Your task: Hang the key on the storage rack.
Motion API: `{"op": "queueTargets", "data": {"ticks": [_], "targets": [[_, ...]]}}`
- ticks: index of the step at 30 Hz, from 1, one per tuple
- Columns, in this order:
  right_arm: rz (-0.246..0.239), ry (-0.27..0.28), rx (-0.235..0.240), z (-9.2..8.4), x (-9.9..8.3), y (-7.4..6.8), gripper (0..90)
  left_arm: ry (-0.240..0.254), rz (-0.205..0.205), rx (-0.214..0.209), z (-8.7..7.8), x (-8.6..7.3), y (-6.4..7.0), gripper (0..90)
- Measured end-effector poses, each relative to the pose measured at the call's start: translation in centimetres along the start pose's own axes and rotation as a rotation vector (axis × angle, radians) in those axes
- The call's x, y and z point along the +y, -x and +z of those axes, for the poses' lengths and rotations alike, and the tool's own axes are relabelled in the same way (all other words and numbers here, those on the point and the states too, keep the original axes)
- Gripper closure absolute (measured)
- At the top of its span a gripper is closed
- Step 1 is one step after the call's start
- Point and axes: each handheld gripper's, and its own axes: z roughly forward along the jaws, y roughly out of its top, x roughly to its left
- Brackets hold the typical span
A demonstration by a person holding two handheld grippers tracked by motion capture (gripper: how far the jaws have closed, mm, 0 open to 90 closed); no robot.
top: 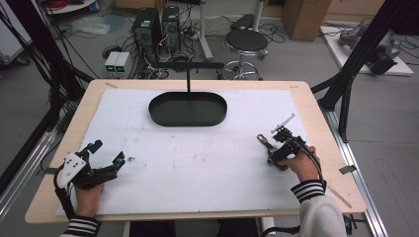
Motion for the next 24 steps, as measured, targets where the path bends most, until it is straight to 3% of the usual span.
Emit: {"op": "queueTargets", "data": {"ticks": [5, 6, 8, 16, 20, 24], "targets": [[-0.017, -0.006, -0.007, 0.18, 0.15, -0.08, 35.2, 0.001, 0.001, 0.0, 0.0, 0.0, 0.02, 9.6], [-0.03, -0.014, -0.007, 0.25, 0.26, -0.13, 42.4, 0.0, 0.0, 0.0, 0.0, 0.0, 0.02, 9.6], [-0.014, -0.019, 0.013, 0.28, 0.33, -0.13, 45.8, 0.001, 0.0, 0.0, 0.0, 0.0, 0.02, 9.6], [-0.007, -0.032, 0.013, 0.18, 0.49, -0.15, 47.8, 0.001, 0.0, 0.0, 0.0, 0.0, 0.02, 9.6], [-0.028, -0.02, 0.021, 0.06, 0.41, -0.07, 47.9, 0.0, 0.0, 0.0, 0.0, 0.0, 0.01, 9.6], [-0.107, 0.032, 0.003, -0.6, 0.4, -0.42, 48.0, 0.0, -0.002, 0.002, 0.0, 0.0, 0.01, 9.6]]}}
